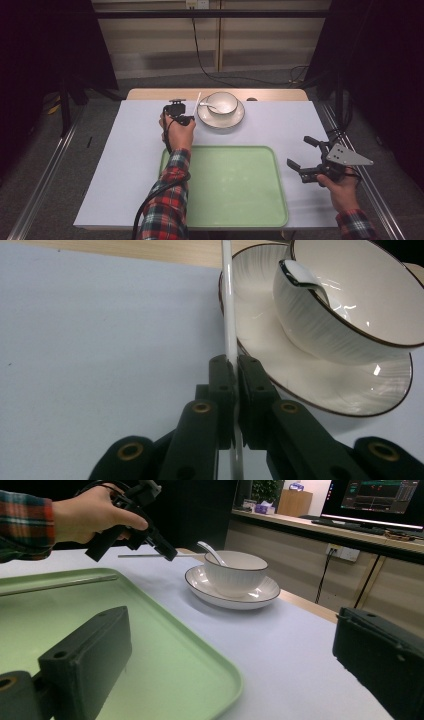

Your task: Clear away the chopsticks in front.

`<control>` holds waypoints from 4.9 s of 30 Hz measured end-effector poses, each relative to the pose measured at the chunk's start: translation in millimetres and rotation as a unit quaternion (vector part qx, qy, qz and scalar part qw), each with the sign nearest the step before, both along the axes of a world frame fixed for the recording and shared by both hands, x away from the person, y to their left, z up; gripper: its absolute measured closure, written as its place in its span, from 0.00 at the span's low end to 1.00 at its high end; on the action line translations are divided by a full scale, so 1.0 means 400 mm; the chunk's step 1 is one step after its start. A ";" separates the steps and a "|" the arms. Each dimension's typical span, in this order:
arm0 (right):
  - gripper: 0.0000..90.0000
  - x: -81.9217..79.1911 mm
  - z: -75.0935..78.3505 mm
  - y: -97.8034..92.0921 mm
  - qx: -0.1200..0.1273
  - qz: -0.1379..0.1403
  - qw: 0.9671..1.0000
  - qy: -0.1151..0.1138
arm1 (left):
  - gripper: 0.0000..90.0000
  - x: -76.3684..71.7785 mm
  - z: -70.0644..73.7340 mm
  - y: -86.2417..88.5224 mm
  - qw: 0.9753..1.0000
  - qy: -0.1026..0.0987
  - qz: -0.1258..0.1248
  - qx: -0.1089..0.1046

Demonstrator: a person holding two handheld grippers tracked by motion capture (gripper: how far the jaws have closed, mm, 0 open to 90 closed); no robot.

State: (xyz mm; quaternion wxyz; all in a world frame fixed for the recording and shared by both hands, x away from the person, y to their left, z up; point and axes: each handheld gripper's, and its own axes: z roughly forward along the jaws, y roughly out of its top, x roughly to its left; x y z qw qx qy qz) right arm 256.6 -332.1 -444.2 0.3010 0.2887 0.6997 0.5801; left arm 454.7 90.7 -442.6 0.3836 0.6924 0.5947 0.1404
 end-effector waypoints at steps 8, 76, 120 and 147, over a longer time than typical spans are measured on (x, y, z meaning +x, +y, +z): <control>0.02 0.001 -0.001 0.001 -0.002 0.003 1.000 -0.003 | 0.96 -0.044 0.010 0.047 1.000 -0.006 0.011 -0.001; 0.01 -0.001 0.001 0.006 0.006 0.004 1.000 -0.005 | 0.95 -0.438 -0.043 0.223 0.995 -0.003 0.094 -0.024; 0.01 -0.002 0.001 0.008 0.005 0.004 1.000 -0.002 | 0.95 -0.558 -0.040 0.210 0.996 -0.019 0.081 -0.041; 0.01 -0.001 0.002 0.012 0.002 0.008 1.000 -0.001 | 0.95 -0.574 -0.066 0.207 0.996 0.002 0.080 -0.042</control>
